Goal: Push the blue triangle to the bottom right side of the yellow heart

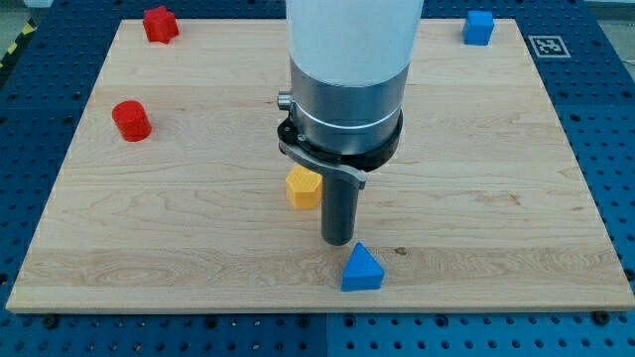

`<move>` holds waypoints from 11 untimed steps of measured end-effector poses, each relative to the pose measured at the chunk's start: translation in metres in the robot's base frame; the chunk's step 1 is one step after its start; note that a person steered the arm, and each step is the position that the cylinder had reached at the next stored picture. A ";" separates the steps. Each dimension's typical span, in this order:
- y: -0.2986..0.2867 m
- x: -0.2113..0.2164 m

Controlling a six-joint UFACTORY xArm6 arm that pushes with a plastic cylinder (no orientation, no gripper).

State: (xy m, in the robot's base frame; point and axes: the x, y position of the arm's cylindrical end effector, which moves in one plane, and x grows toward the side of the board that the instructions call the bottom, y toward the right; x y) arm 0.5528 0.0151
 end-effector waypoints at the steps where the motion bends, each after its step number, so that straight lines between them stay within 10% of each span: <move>1: -0.007 -0.012; 4: -0.058 0.043; 11: 0.036 0.062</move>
State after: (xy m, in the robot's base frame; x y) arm 0.6151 0.0509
